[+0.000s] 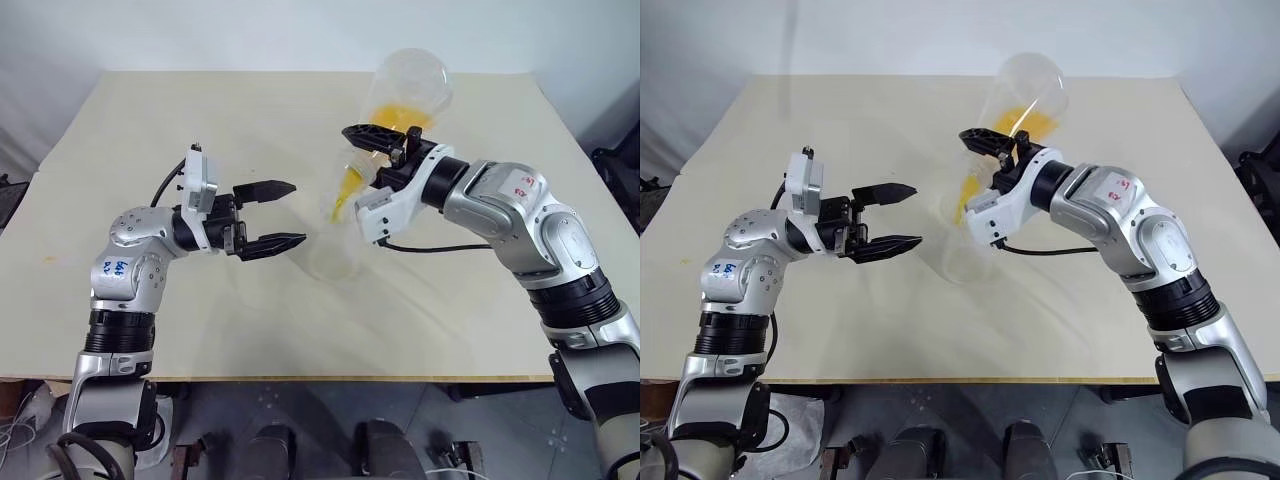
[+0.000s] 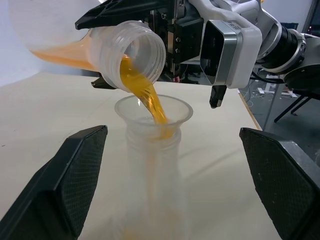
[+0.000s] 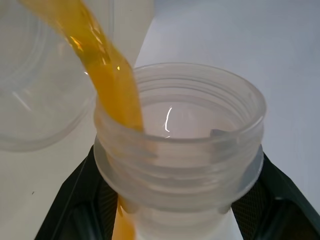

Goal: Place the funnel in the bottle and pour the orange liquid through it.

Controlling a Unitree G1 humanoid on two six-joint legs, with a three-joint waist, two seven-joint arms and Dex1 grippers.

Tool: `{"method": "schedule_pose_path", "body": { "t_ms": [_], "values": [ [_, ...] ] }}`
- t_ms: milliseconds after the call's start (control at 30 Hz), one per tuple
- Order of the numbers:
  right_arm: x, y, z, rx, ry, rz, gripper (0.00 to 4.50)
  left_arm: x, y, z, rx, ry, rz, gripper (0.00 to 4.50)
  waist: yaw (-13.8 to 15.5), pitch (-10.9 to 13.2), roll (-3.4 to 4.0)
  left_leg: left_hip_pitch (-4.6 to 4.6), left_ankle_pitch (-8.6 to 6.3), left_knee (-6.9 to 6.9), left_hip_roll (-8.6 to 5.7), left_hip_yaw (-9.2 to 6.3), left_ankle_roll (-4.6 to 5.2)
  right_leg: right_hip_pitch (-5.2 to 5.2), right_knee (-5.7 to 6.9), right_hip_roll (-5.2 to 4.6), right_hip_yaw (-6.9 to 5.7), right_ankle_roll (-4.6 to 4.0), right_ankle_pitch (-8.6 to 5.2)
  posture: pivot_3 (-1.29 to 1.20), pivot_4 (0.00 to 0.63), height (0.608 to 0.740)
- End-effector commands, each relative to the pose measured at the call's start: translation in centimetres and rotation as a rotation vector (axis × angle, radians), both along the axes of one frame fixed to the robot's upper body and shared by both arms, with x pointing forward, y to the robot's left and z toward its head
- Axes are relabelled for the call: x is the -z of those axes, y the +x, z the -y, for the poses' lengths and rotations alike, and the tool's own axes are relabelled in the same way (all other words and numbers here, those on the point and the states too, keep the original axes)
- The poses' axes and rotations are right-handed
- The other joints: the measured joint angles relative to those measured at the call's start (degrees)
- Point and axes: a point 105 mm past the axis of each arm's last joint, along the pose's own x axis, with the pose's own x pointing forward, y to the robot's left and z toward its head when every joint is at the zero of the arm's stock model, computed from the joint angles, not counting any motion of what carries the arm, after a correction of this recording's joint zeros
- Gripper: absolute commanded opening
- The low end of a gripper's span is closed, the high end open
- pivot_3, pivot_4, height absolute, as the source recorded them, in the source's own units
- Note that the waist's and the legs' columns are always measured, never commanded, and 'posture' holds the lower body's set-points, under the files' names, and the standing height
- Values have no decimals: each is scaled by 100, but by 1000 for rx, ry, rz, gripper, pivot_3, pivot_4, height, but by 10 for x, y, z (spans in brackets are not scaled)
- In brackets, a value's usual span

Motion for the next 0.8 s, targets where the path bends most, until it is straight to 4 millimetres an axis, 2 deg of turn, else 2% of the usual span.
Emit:
{"method": "schedule_pose_path", "body": {
  "t_ms": [33,800],
  "values": [
    [-22,-7,1,-18,25,83,2492,-9,-3,2,15,10,49,4500,0,0,0,0,0,0,0,0,0,0,0,0,0,0,0,0,150,740],
    [-19,-1,7,6,52,49,2492,-9,-2,2,10,12,53,4500,-4,0,0,0,0,0,0,0,0,0,0,0,0,0,0,0,150,740]
  ]
}}
